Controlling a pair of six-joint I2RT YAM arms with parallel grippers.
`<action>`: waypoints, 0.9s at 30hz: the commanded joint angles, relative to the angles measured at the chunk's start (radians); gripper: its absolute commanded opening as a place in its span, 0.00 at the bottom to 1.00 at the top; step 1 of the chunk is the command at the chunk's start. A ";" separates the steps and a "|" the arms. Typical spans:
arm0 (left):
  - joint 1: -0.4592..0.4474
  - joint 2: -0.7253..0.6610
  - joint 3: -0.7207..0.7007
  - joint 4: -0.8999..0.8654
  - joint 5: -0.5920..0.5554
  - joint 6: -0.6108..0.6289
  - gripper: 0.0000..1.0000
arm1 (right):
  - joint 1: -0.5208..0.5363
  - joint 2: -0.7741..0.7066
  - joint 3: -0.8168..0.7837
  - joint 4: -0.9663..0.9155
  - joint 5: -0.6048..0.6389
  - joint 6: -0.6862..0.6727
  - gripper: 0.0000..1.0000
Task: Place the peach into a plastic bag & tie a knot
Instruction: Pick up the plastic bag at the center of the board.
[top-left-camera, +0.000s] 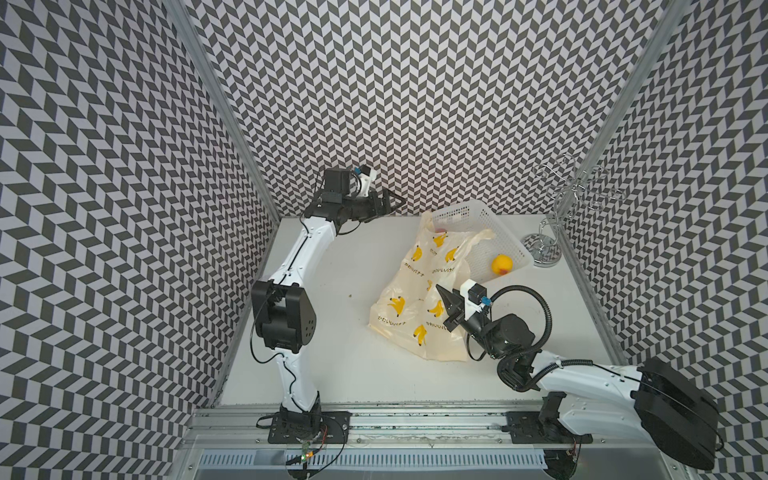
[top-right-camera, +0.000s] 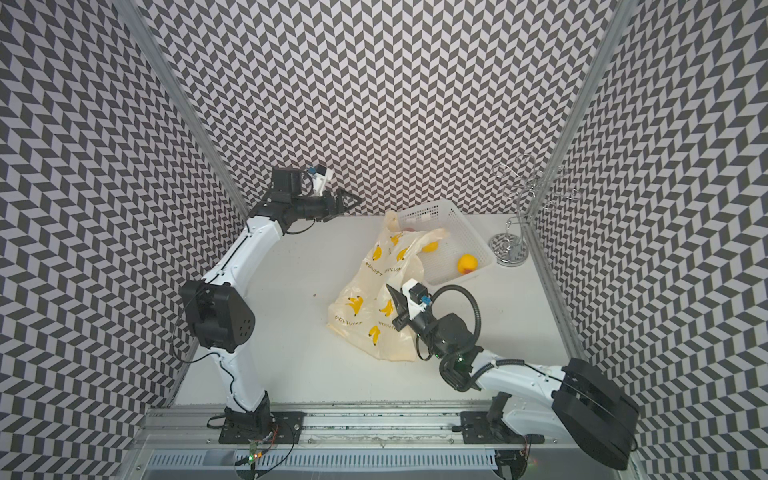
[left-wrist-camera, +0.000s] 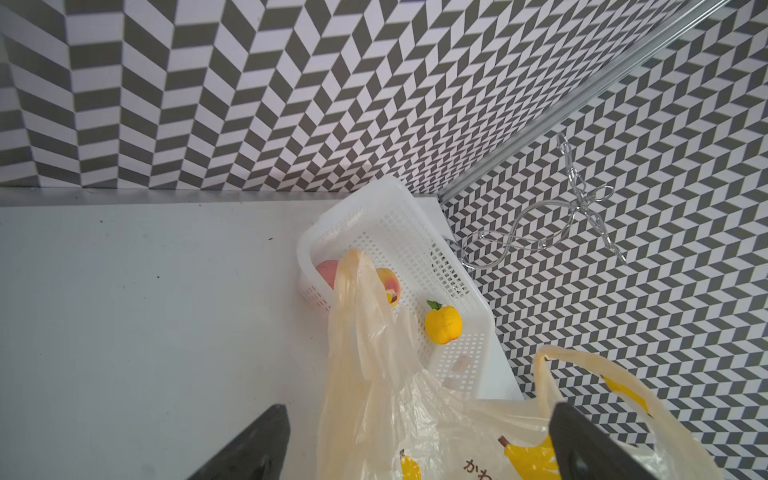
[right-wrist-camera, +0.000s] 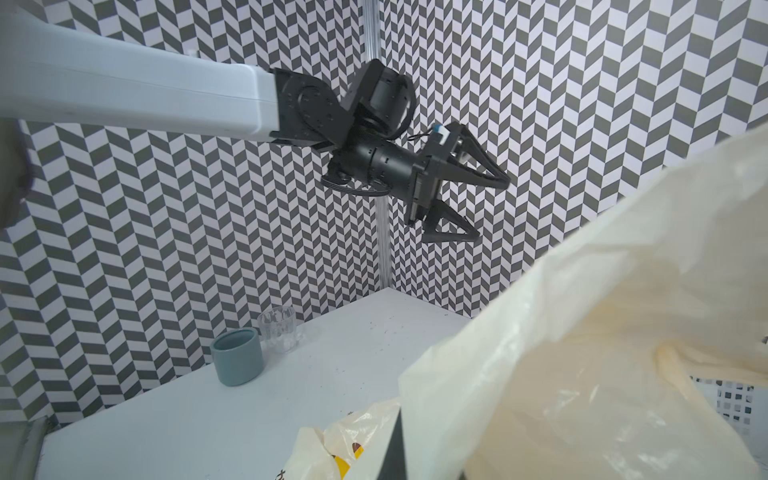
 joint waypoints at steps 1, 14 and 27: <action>-0.030 0.091 0.056 -0.137 0.023 0.059 0.99 | 0.029 0.010 0.000 0.085 0.010 -0.093 0.00; -0.168 0.346 0.280 -0.267 -0.002 0.139 0.81 | 0.101 0.087 0.037 0.021 0.023 -0.186 0.00; 0.113 0.027 0.204 -0.095 0.056 0.035 0.00 | 0.105 0.014 -0.050 0.150 0.280 -0.063 0.20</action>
